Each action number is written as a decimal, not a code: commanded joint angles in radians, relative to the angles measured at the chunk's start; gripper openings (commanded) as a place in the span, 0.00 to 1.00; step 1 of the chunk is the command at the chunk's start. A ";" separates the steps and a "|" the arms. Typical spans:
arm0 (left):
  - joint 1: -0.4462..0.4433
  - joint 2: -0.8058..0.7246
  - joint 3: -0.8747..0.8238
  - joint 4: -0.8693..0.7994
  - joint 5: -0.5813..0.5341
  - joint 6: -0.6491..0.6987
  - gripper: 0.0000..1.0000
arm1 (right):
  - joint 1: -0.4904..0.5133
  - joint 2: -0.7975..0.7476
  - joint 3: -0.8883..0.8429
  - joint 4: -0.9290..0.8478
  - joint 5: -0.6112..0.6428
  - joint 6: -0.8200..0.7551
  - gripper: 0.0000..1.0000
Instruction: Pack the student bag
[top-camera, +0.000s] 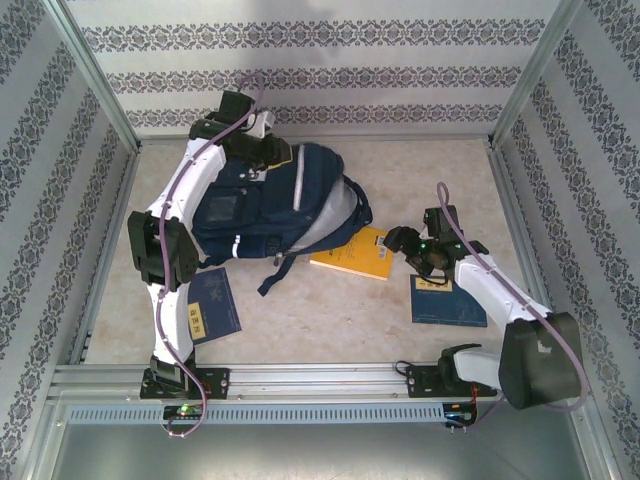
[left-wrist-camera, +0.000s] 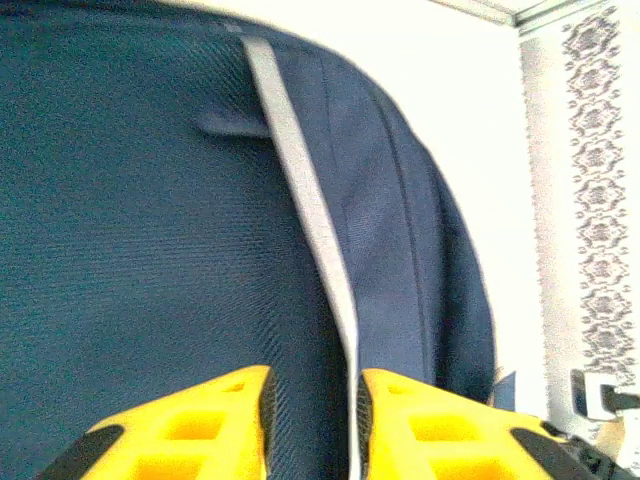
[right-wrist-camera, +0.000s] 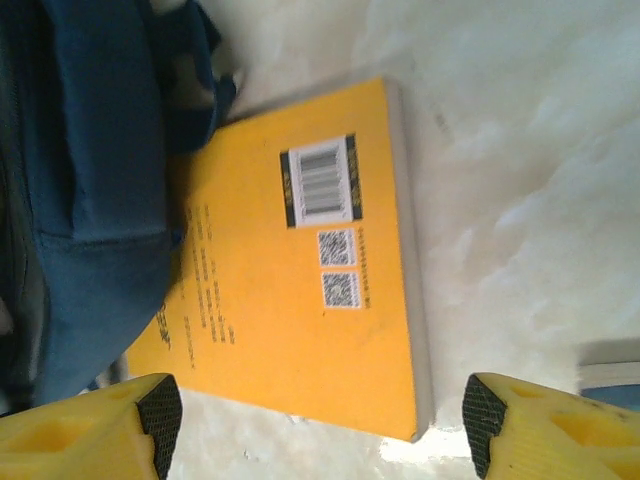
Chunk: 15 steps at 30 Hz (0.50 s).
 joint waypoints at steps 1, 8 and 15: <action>-0.062 -0.077 -0.101 0.065 -0.058 0.025 0.38 | -0.026 0.053 -0.012 0.033 -0.131 0.003 0.72; -0.194 -0.272 -0.541 0.321 -0.059 -0.094 0.36 | -0.071 0.150 -0.058 0.147 -0.247 0.057 0.65; -0.343 -0.255 -0.703 0.425 -0.114 -0.136 0.28 | -0.074 0.197 -0.063 0.138 -0.247 0.033 0.65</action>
